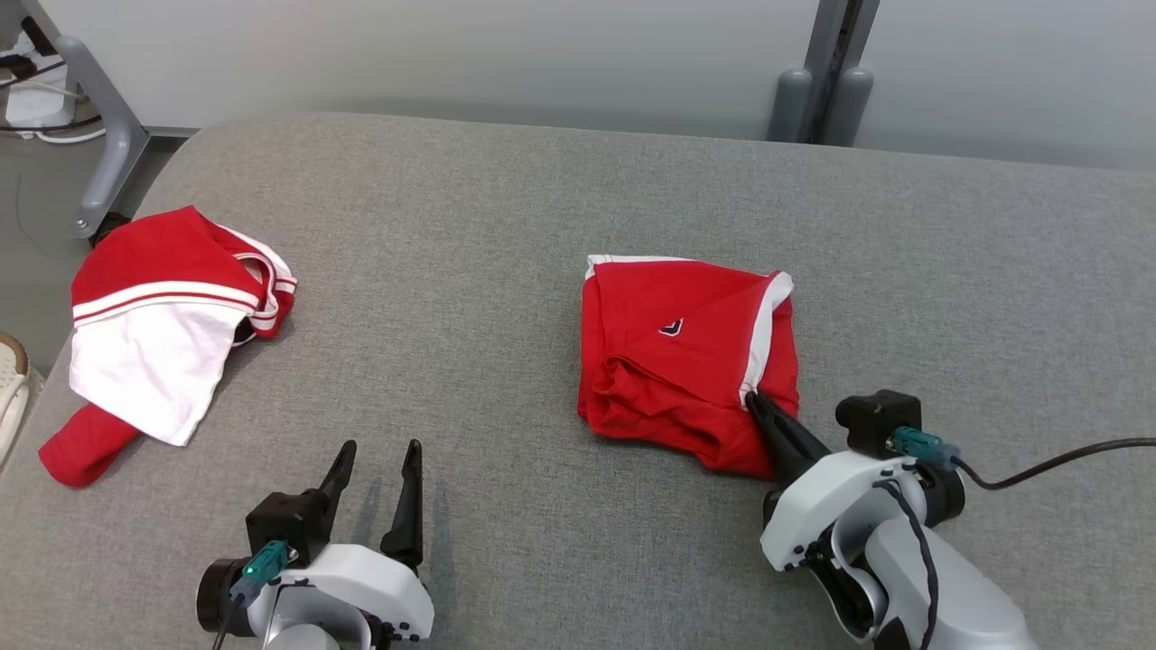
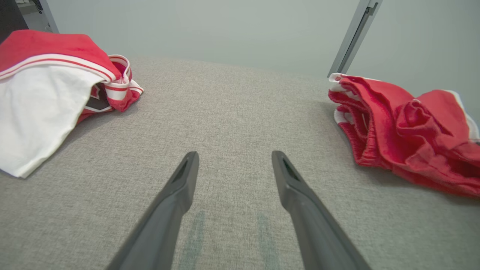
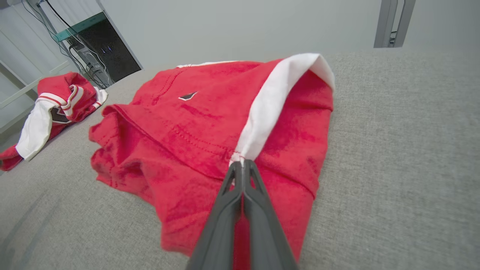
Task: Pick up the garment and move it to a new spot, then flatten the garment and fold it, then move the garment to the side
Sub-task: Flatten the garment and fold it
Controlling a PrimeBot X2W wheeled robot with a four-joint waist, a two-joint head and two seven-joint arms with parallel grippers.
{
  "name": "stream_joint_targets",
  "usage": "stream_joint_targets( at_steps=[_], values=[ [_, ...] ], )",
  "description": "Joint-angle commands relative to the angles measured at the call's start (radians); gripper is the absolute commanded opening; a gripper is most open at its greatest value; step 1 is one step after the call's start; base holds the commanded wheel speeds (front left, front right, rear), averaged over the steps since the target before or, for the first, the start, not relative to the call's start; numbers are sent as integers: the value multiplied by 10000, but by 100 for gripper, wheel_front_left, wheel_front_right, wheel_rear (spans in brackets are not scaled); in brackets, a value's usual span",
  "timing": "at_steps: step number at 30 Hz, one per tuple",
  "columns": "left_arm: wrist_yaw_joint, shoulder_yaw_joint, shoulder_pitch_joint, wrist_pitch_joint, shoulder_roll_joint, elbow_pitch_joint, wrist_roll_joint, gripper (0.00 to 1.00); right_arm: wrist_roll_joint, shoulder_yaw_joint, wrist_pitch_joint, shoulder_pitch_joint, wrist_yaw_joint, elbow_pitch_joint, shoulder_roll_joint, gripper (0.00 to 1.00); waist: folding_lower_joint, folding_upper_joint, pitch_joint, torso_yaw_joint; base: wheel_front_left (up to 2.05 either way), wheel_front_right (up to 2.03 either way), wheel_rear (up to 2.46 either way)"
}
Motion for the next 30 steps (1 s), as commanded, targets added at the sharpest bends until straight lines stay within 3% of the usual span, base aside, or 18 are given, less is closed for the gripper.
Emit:
stream_joint_targets(
  at_steps=[1,13,23,24,25,26,30],
  values=[
    [6,-2,3,-2,41,-25,25,100,-32,-58,-50,-146,-1,-93,-89,0,-1,-1,-21,2,0,0,0],
    [-74,-426,2,-2,36,-40,-114,100,-262,262,-50,-944,-1,-805,-345,0,-1,-1,-198,537,0,0,0],
    [81,-1302,-156,-2,38,-254,-461,100,-746,374,-50,-2378,-1,110,-666,0,-1,-1,223,1955,0,0,0],
    [100,-1362,-174,-2,38,-261,-503,100,-785,349,-48,-2482,-1,293,-693,20,-1,-1,269,2083,0,0,0],
    [104,-1399,-193,-2,41,-277,-522,100,-811,306,-50,-2589,-1,415,-705,48,-1,-1,313,2187,0,0,0],
    [117,-1440,-218,-2,39,-298,-535,100,-859,268,-50,-2712,-1,501,-708,100,-1,-1,356,2275,0,0,0],
    [198,-1499,-255,-2,33,-366,-595,100,-1056,22,-50,-2957,-3,564,-720,100,-1,-1,462,2409,0,0,0]
  ],
)
